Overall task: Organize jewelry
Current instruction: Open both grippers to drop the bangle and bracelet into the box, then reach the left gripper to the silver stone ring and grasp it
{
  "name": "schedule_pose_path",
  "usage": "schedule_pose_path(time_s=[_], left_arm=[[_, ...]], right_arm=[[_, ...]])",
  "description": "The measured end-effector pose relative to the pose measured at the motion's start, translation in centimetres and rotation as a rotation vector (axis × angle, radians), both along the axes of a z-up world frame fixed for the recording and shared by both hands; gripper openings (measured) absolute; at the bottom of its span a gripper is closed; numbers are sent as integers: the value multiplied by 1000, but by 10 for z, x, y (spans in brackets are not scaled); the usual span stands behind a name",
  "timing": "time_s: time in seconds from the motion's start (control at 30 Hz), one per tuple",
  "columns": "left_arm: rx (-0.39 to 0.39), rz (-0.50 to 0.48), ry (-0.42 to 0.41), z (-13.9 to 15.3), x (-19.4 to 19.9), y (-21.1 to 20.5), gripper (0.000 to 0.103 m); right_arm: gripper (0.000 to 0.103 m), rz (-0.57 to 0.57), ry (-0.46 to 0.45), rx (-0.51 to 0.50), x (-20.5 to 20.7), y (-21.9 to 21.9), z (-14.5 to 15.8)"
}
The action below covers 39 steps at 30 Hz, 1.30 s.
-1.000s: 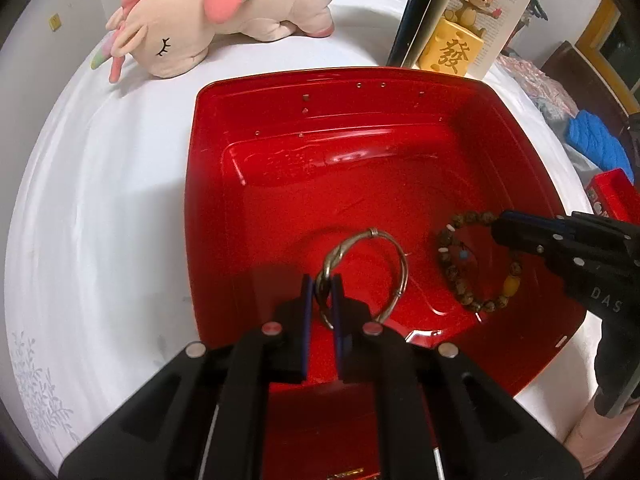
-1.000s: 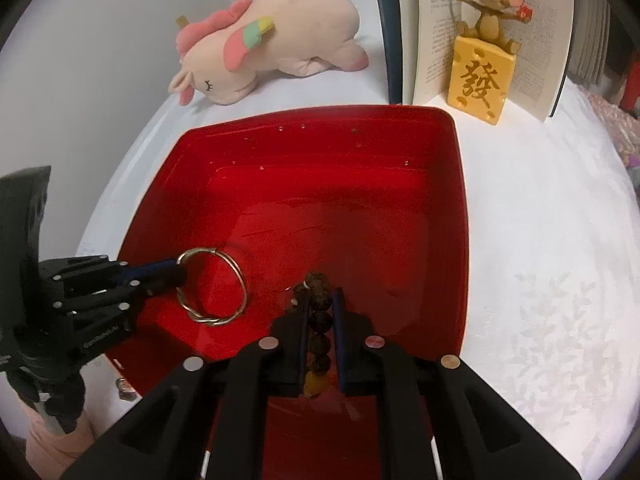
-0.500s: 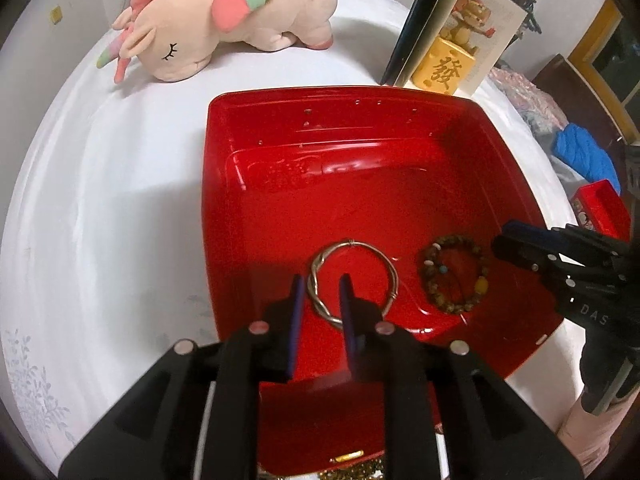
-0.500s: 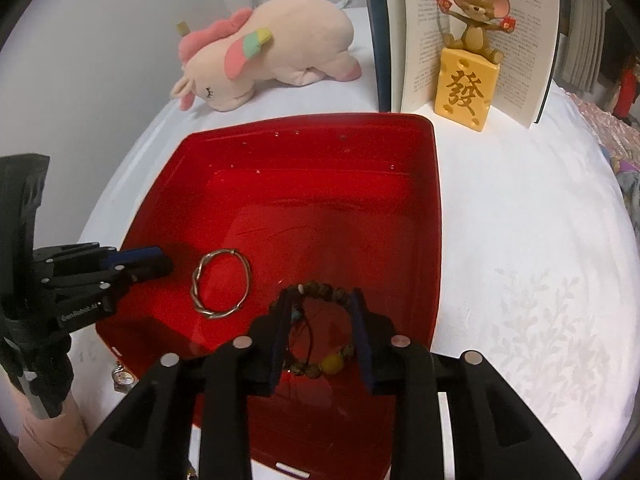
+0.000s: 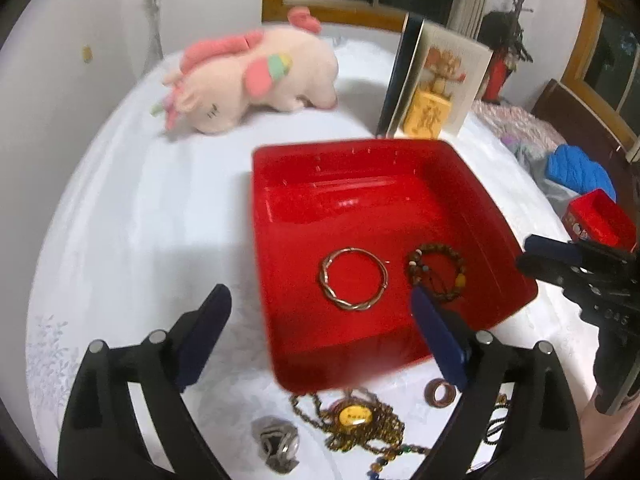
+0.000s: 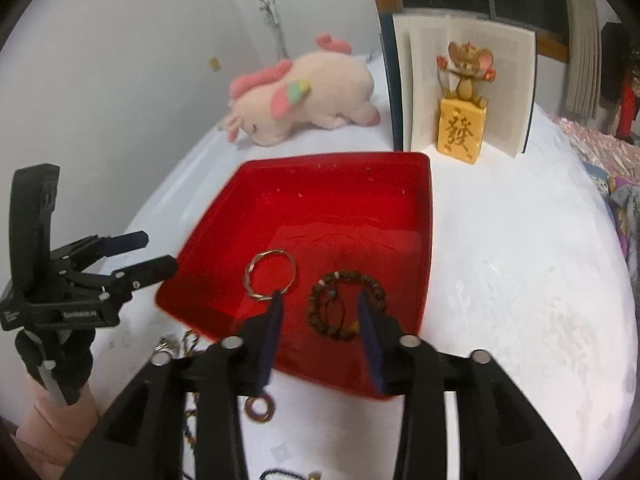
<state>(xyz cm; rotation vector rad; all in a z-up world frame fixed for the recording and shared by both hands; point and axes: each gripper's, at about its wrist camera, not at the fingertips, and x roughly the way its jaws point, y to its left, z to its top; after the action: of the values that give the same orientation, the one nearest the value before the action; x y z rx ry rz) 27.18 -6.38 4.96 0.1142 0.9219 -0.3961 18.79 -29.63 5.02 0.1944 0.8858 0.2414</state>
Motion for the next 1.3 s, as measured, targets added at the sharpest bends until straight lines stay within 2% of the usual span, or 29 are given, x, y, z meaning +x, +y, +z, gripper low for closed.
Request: schedule_pose_path(time_s=[0.13, 0.4, 0.87, 1.3], left_arm=[[-14, 14, -29, 8, -21, 17, 92], [-10, 61, -40, 3, -57, 55, 93], [13, 133, 22, -31, -99, 107, 93], [80, 121, 126, -77, -81, 94, 93]], right_arm=[[43, -8, -39, 15, -31, 5, 6], [43, -7, -64, 33, -77, 12, 4], [43, 8, -3, 31, -125, 29, -18], [43, 26, 87, 26, -134, 50, -48]])
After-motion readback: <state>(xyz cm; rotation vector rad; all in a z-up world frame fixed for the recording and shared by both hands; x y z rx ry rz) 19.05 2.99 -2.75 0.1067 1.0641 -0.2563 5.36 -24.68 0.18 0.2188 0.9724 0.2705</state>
